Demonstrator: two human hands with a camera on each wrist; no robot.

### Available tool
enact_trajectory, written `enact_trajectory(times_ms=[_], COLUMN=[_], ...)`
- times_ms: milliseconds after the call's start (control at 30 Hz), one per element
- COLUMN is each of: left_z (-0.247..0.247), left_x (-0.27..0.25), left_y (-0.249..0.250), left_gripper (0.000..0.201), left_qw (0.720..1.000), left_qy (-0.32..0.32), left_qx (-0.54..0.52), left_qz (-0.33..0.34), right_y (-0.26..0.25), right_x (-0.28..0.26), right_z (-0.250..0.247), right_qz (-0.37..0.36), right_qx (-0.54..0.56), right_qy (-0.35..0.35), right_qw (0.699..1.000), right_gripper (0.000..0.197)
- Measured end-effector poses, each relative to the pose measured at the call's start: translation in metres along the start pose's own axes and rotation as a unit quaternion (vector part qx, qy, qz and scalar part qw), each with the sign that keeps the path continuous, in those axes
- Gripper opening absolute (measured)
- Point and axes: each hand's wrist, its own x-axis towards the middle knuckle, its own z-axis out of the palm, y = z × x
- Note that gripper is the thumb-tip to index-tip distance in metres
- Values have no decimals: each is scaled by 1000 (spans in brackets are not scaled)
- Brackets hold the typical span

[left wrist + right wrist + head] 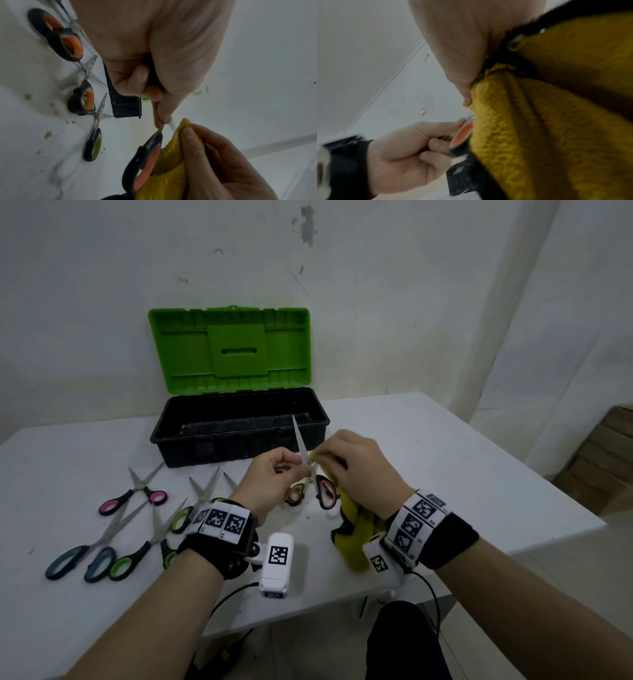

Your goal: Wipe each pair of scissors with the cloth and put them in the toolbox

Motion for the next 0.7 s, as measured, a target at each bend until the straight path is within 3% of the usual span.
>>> enact_trajectory(times_ms=[100,300,367,500,700], left_z=[1,-2,-2,3,-1], left_x=[-1,-2,-2,-1,-3], left_y=[0,-4,-3,0,-3], left_gripper=[10,11,10,10,12], left_qw=[1000,1000,999,997,997], left_qy=[-23,-11,-10,-27,-26], left_qx=[-17,-18,-26,-51,-43], left_qz=[-12,-22,-27,-45,-51], right_y=[-1,26,19,3,29], right_x=[-3,2,-2,-10,3], right_z=[5,-7,-6,6,-11], right_qz=[-12,81,47,-22,85], right_qx=[-3,-23,-10,6,-18], right_qy=[-12,101,98,27,123], right_qw=[1000,991,994,999,989], right_gripper=[13,12,11,11,12])
